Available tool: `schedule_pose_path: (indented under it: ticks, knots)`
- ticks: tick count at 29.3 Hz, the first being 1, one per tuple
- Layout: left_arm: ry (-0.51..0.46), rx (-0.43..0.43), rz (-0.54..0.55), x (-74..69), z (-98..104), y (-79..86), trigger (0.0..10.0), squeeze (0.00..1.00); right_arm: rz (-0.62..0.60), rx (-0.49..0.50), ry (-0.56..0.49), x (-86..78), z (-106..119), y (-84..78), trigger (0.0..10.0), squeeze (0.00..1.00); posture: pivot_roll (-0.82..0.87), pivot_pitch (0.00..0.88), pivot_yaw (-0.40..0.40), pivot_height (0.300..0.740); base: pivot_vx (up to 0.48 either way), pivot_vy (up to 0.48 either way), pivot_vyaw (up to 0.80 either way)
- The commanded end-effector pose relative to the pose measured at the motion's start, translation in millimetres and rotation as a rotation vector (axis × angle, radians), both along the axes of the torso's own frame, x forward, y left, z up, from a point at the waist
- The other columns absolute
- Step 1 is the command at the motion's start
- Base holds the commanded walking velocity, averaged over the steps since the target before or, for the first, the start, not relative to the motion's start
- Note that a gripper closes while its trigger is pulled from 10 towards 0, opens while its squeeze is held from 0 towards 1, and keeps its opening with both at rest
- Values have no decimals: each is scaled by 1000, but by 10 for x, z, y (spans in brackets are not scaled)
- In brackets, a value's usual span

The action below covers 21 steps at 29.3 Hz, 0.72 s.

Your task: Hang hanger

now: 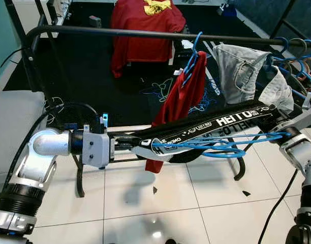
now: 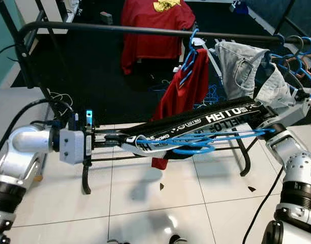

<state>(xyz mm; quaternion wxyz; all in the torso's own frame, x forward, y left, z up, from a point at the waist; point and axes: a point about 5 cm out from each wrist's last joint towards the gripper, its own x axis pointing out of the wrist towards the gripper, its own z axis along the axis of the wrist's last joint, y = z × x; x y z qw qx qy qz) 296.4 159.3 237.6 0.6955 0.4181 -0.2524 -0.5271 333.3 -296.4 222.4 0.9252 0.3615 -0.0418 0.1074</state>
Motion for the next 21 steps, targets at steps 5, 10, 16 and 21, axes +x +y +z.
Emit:
schedule_pose_path:
  ticks: [5, 10, 16, 21]
  knots:
    - [-37, 72, 93, 70, 14, 155, 9882, 0, -17, -8, -9, -37, 44, -62, 0, 0, 45, 202, -58, 740, 0, 0, 0]
    - [-60, 110, 199, 172, 20, 328, 9647, 0, -16, -10, -9, -48, 47, -52, 0, 0, 45, 204, -53, 740, 0, 0, 0]
    - [-86, 141, 268, 241, 50, 514, 9294, 0, -21, -16, -7, -78, 49, -81, 0, 0, 46, 210, -51, 740, 0, 0, 0]
    - [-92, 127, 276, 251, 65, 518, 9176, 0, -11, -20, -2, -82, 31, -55, 0, 0, 46, 211, -50, 740, 0, 0, 0]
